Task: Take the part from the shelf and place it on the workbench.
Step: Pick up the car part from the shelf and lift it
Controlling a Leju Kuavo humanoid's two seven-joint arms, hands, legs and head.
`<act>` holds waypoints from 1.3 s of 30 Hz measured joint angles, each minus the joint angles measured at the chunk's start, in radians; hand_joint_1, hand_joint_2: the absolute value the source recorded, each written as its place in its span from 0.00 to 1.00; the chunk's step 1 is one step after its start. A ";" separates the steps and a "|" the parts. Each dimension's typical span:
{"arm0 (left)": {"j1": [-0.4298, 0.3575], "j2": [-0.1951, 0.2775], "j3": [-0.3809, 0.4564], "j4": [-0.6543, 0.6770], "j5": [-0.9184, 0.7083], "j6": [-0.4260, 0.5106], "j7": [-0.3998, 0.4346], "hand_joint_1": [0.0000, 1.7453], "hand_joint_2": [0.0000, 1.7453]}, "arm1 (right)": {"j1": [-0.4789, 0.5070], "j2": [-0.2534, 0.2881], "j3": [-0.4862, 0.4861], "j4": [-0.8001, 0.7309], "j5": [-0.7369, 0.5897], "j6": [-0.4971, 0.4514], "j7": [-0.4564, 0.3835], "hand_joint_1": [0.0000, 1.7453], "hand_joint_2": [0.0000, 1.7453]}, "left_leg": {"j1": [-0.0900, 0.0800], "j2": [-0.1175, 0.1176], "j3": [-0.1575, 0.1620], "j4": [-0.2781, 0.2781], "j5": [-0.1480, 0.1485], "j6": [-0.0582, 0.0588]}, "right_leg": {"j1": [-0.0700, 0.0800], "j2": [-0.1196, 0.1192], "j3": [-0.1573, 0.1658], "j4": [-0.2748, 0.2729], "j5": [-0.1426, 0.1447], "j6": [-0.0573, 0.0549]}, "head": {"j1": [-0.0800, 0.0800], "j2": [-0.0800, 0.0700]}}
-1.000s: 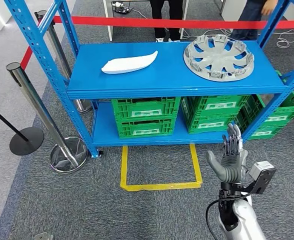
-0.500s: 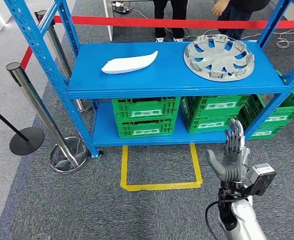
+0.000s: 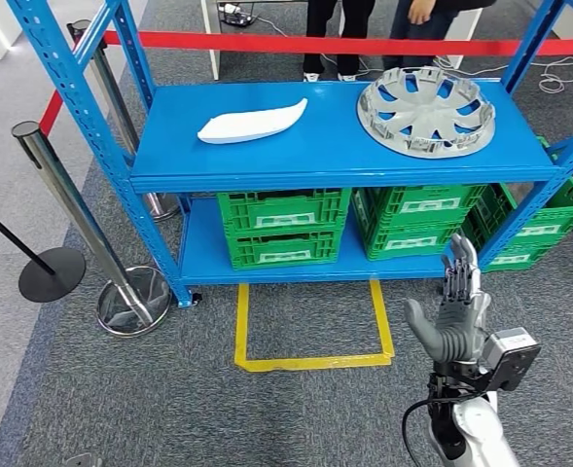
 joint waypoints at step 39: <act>-0.023 -0.013 -0.021 0.000 -0.006 0.013 0.013 0.00 0.00 | -0.057 0.001 0.005 0.034 -0.031 -0.029 -0.037 0.00 0.00 | 0.006 -0.005 -0.109 0.204 -0.097 -0.030 | -0.008 -0.001 -0.019 0.033 -0.015 -0.023 | -0.006 0.000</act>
